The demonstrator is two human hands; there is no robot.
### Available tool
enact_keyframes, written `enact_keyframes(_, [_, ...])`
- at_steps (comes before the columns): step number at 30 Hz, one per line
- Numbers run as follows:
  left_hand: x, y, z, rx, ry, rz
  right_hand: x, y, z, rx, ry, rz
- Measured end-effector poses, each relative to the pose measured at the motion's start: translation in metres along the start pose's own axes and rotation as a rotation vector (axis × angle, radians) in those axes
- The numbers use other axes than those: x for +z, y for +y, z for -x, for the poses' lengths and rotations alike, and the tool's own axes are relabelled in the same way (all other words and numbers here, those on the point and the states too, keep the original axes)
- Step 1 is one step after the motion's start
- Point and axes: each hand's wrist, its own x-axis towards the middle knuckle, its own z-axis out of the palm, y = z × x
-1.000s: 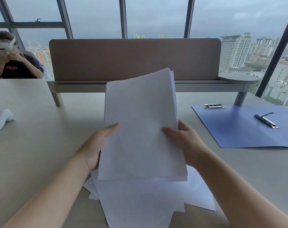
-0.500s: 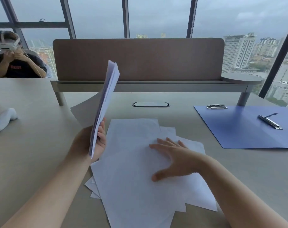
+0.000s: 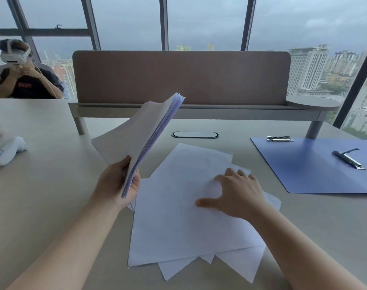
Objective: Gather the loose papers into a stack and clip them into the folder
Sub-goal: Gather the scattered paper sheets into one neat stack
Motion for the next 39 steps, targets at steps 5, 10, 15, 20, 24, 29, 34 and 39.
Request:
enact_keyframes(5, [0.006, -0.001, 0.004, 0.009, 0.019, -0.037, 0.001, 0.004, -0.009, -0.016, 0.057, -0.065])
enact_keyframes(10, [0.008, -0.002, 0.005, 0.019, 0.035, -0.076, 0.001, 0.005, -0.014, -0.092, -0.115, -0.137])
enact_keyframes(15, [0.011, -0.001, 0.010, 0.014, 0.052, -0.085, -0.010, 0.005, -0.016, -0.043, -0.112, -0.088])
enact_keyframes(20, [0.013, 0.001, 0.012, -0.006, 0.015, -0.066, -0.019, 0.012, -0.015, 0.040, -0.182, -0.066])
enact_keyframes(24, [0.011, 0.001, 0.011, 0.001, 0.014, -0.181, -0.022, 0.017, -0.013, 0.061, -0.229, -0.199])
enact_keyframes(29, [0.012, -0.002, 0.013, 0.084, 0.048, -0.320, -0.026, 0.029, -0.011, -0.002, -0.223, -0.491])
enact_keyframes(34, [0.022, -0.007, 0.022, 0.168, 0.048, -0.464, -0.022, 0.028, -0.014, 0.228, 0.032, -1.080])
enact_keyframes(39, [0.025, -0.010, 0.021, 0.158, 0.068, -0.457, -0.023, 0.024, -0.013, 0.333, 0.039, -1.582])
